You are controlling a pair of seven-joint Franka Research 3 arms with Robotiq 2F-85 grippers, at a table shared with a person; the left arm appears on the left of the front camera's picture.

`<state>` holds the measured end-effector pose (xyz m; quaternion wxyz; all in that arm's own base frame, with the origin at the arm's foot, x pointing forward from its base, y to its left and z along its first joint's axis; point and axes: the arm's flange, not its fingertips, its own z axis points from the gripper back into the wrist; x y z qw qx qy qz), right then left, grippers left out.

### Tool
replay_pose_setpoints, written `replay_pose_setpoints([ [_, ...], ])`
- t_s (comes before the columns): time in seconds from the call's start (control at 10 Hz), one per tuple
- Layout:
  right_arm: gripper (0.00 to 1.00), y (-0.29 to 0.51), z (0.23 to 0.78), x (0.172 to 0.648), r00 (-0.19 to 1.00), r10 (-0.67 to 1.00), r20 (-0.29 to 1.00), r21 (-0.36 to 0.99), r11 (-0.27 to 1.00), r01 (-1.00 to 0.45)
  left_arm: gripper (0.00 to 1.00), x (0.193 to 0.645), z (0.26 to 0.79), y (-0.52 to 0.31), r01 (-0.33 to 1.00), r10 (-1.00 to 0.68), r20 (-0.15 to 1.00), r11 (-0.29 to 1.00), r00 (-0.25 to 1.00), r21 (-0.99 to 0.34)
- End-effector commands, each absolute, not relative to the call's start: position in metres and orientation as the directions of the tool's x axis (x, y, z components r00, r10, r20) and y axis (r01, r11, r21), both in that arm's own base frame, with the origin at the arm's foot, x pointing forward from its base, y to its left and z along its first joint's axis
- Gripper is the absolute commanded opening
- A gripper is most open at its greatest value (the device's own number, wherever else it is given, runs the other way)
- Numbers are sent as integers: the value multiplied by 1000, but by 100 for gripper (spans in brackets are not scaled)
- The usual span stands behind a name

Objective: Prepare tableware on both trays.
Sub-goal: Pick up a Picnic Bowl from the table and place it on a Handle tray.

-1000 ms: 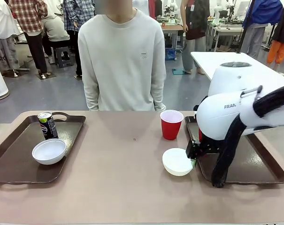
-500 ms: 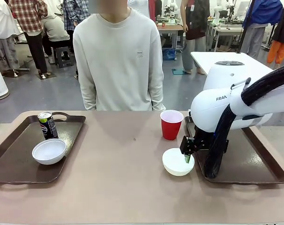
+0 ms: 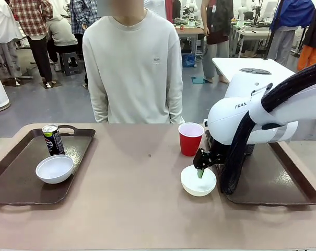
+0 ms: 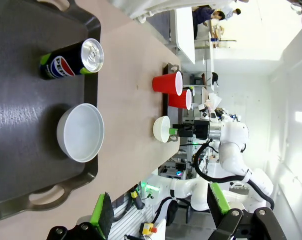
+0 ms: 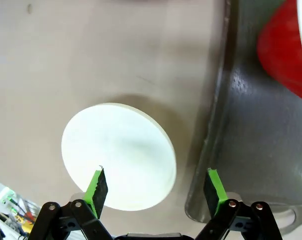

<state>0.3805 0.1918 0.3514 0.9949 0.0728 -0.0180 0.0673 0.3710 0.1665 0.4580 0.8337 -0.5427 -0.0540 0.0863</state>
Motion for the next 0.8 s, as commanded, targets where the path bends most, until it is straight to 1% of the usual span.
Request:
replay_pose_setpoints([
  [0.0, 42, 193, 343, 381, 979, 192, 68, 193, 960, -202, 100, 370, 460, 168, -78, 200, 1, 391, 980, -917],
  [0.1, 42, 193, 343, 382, 980, 186, 65, 197, 961, -195, 100, 370, 460, 168, -78, 200, 1, 391, 980, -917],
  [0.2, 0, 192, 341, 382, 981, 183, 58, 200, 961, -191, 100, 370, 460, 168, -78, 200, 1, 391, 980, -917],
  [0.3, 36, 191, 341, 382, 982, 183, 53, 200, 961, -190, 100, 370, 460, 168, -78, 200, 1, 391, 980, -917],
  [0.4, 0, 192, 340, 381, 982, 184, 50, 201, 961, -191, 100, 370, 460, 168, -78, 200, 1, 391, 980, -917],
  [0.7, 0, 193, 339, 379, 980, 192, 45, 193, 961, -197, 100, 370, 460, 168, -78, 200, 1, 391, 980, -917],
])
